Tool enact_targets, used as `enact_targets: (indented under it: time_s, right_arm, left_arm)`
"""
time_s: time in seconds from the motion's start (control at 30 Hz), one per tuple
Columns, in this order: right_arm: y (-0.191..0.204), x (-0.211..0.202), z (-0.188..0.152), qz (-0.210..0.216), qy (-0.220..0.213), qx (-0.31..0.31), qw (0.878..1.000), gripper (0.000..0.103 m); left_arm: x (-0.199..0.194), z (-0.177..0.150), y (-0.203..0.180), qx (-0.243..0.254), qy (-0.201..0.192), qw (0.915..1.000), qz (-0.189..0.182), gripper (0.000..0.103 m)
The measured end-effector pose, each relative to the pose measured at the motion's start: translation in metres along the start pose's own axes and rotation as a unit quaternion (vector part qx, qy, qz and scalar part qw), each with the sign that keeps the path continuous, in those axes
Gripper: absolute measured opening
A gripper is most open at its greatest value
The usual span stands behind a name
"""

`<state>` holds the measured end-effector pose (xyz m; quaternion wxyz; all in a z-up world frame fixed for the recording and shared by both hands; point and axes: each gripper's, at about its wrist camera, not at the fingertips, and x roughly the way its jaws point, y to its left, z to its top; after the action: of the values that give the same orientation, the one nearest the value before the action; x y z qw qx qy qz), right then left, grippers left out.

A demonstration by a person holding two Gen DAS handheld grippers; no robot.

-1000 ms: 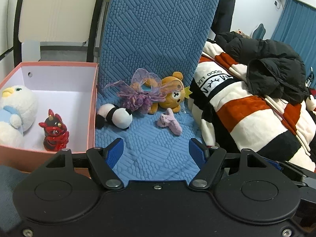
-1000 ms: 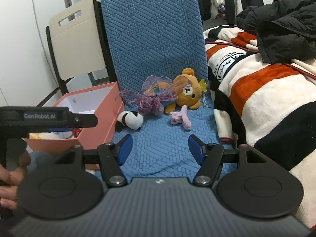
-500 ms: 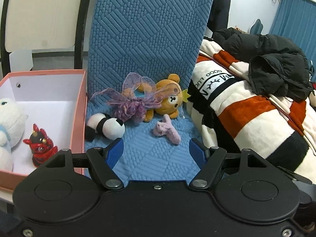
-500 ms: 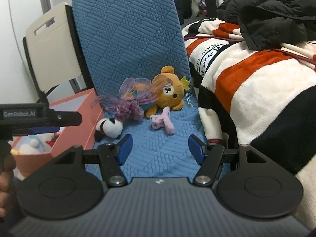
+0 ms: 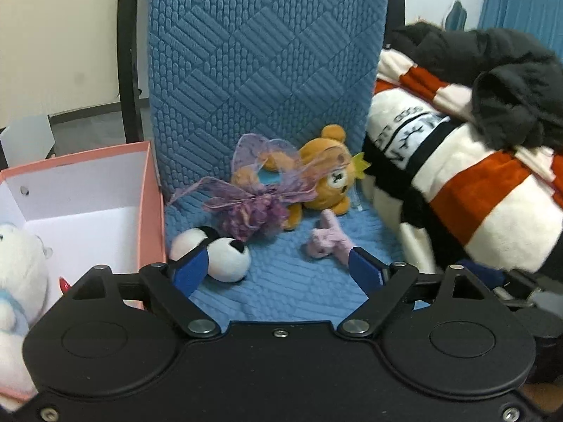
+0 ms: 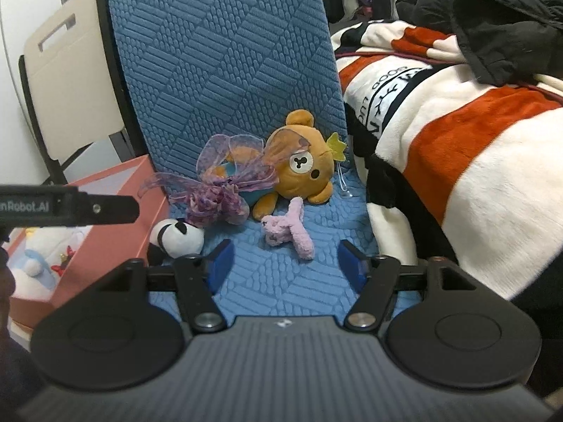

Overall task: Organize objects
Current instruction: 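Grasp the pink plush with the right gripper while the left gripper grasps the purple bow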

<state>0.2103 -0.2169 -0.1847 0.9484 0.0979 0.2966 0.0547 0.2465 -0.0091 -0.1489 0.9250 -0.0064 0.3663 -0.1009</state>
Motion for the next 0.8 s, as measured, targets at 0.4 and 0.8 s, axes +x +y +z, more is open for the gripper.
enact_targets:
  time_s: [0.4,0.8]
  right_arm:
    - [0.005,0.075,0.01,0.023,0.046,-0.006,0.999,0.09]
    - [-0.005,0.132,0.019,0.032,0.088,-0.029,0.995,0.076]
  left_arm:
    - [0.07,0.026,0.002,0.082,0.032,0.9959,0.019,0.098]
    - [0.14,0.052,0.007,0.14,0.097,0.9849,0.029,0.09]
